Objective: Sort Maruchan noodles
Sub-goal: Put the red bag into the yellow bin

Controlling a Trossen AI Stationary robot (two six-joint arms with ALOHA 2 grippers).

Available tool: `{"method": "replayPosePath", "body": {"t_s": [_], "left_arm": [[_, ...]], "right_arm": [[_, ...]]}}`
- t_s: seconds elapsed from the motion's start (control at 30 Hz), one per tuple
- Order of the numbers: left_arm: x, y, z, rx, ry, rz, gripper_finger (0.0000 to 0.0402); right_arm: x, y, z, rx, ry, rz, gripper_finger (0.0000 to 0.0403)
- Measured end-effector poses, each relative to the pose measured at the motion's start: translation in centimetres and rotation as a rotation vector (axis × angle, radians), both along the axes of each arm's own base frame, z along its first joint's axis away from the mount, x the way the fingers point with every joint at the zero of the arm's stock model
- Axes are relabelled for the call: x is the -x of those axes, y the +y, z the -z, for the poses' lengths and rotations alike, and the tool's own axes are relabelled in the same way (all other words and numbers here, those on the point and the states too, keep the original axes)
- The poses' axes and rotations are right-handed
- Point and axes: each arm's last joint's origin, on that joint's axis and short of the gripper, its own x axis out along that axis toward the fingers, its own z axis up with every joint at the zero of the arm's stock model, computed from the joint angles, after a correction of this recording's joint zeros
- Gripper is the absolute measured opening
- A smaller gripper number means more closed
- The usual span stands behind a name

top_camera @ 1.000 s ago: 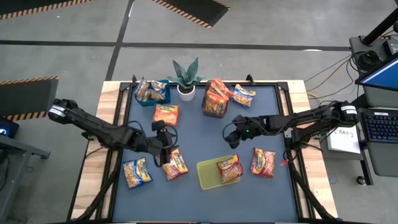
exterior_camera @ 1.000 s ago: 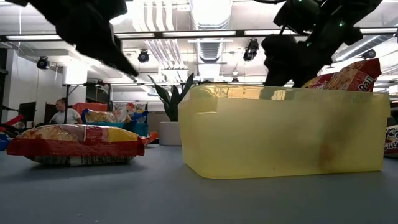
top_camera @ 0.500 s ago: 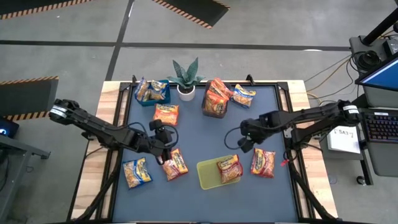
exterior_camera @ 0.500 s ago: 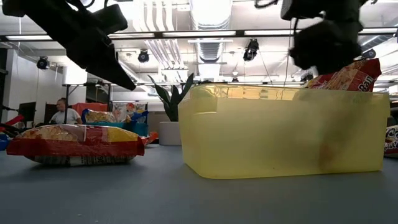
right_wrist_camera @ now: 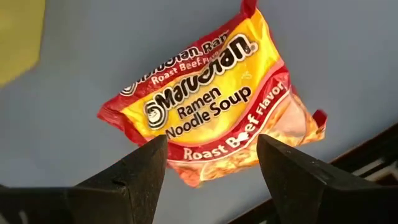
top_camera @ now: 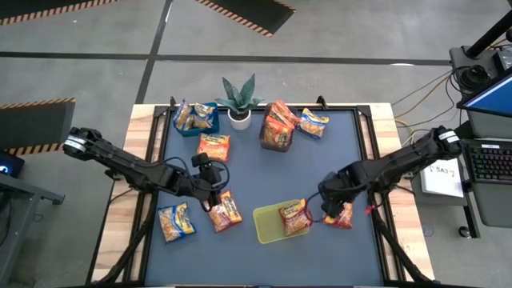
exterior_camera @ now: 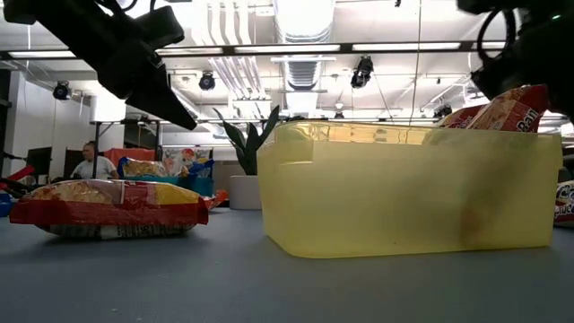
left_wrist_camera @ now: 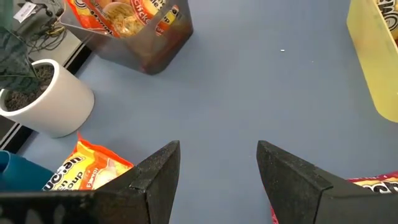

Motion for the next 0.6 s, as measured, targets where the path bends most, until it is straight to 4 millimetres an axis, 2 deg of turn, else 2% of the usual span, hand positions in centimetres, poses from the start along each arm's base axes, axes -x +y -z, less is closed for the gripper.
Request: {"method": "replayPosePath", "body": {"t_s": [0.17,0.4,0.6], "left_arm": [[0.0,0.1,-0.1,-0.015,-0.009,-0.018,0.0196],[-0.1,0.1,-0.1,-0.013,-0.02,-0.017,0.0196],[-0.2,0.1,-0.2,-0.012,-0.029,-0.016,0.0196]], "right_arm": [[0.5,0.6,0.8,0.047,-0.004,-0.032,0.0237],[0.8,0.4,2.7,0.057,-0.013,-0.024,0.0236],[1.3,0.0,3.5,0.132,-0.009,-0.021,0.0236]]}}
